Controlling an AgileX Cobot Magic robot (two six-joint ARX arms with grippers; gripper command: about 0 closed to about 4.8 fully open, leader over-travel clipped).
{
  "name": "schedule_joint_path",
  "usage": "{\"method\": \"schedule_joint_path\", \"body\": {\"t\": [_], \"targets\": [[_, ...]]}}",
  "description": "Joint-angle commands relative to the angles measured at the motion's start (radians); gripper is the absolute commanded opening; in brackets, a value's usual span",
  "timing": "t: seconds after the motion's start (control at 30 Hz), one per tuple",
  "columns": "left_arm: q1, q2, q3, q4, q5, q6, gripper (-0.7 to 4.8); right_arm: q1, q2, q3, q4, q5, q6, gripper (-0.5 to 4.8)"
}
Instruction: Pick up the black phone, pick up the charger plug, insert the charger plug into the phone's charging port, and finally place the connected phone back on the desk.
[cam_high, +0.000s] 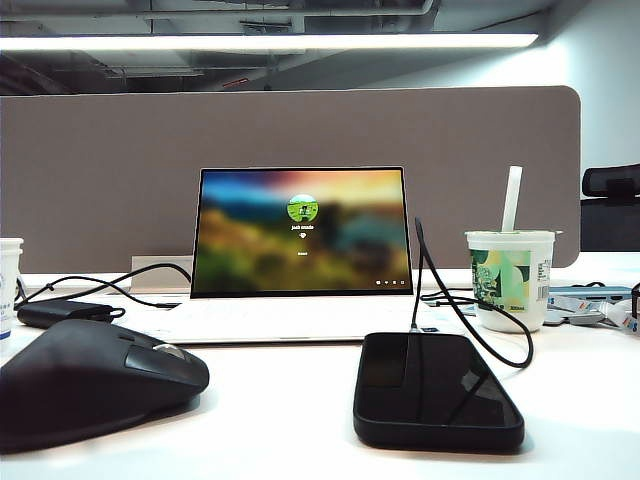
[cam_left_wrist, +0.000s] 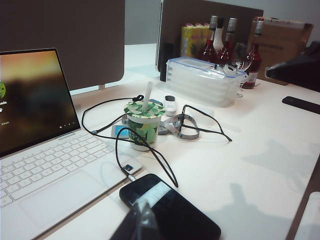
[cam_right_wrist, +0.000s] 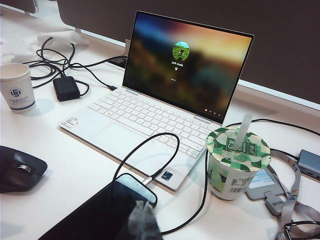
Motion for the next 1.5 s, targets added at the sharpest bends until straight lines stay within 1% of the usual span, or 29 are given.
{"method": "schedule_joint_path", "body": {"t": [0.03,0.13,0.23,0.27,0.43,0.47,0.57,0.67,0.77,0.8,0.83,0.9,0.93,1.0,1.07,1.33,1.37,1.44,1.5], "targets": [[0.001,-0.067,-0.05,0.039,0.003,0.004,-0.06,0.0,-0.001,0.005,0.017,0.006,0.001,-0.05],[0.001,-0.122,-0.105,0.1,-0.006,0.006,-0.06,0.0,-0.001,0.005,0.017,0.003,0.001,-0.05],[0.005,-0.124,-0.14,0.17,-0.006,0.013,-0.06,-0.001,-0.001,0.005,0.017,0.008,0.001,-0.05],[0.005,-0.124,-0.147,0.18,-0.005,0.032,-0.06,-0.001,-0.001,0.005,0.017,0.005,0.001,-0.05],[0.01,-0.124,-0.163,0.184,-0.003,0.193,-0.06,-0.002,0.0,0.005,0.017,0.005,0.001,-0.05],[0.015,-0.124,-0.165,0.183,-0.003,0.208,-0.06,-0.002,0.0,0.005,0.017,0.004,0.001,-0.05],[0.047,-0.124,-0.165,0.172,-0.004,0.204,-0.06,-0.002,-0.001,0.005,0.017,0.008,0.001,-0.05],[0.165,-0.124,-0.165,0.169,0.085,0.128,-0.06,-0.002,0.0,0.005,0.017,0.004,0.001,-0.05],[0.354,-0.124,-0.165,0.168,0.227,0.043,-0.06,-0.002,-0.001,0.005,0.018,0.005,0.001,-0.05],[0.433,-0.124,-0.165,0.166,0.271,0.016,-0.06,-0.002,-0.001,0.005,0.017,0.008,0.001,-0.05],[0.494,-0.124,-0.165,0.165,0.299,0.0,-0.06,-0.002,0.0,0.005,0.017,0.006,0.001,-0.05],[0.624,-0.124,-0.165,0.153,0.342,-0.008,-0.06,-0.002,0.0,0.005,0.017,0.001,0.001,-0.05],[0.675,-0.124,-0.165,0.146,0.351,-0.008,-0.06,-0.002,-0.001,0.005,0.017,0.001,0.001,-0.05],[0.777,-0.124,-0.165,0.131,0.354,-0.018,-0.06,-0.002,-0.001,0.005,0.017,0.005,0.001,-0.05],[0.861,-0.124,-0.165,0.117,0.353,-0.034,-0.06,-0.002,0.0,0.005,0.017,0.005,0.001,-0.05],[1.112,-0.124,-0.167,0.089,0.349,-0.033,-0.06,-0.002,0.0,0.005,0.017,0.005,0.001,-0.05],[1.135,-0.124,-0.167,0.089,0.344,-0.021,-0.06,-0.002,0.0,0.005,0.017,0.005,0.001,-0.05],[1.146,-0.124,-0.181,0.119,0.327,-0.021,-0.06,-0.002,-0.001,0.005,0.017,0.005,0.001,-0.05],[1.145,-0.124,-0.212,0.188,0.327,-0.018,-0.06,-0.002,-0.001,0.005,0.017,0.005,0.001,-0.05]]}}
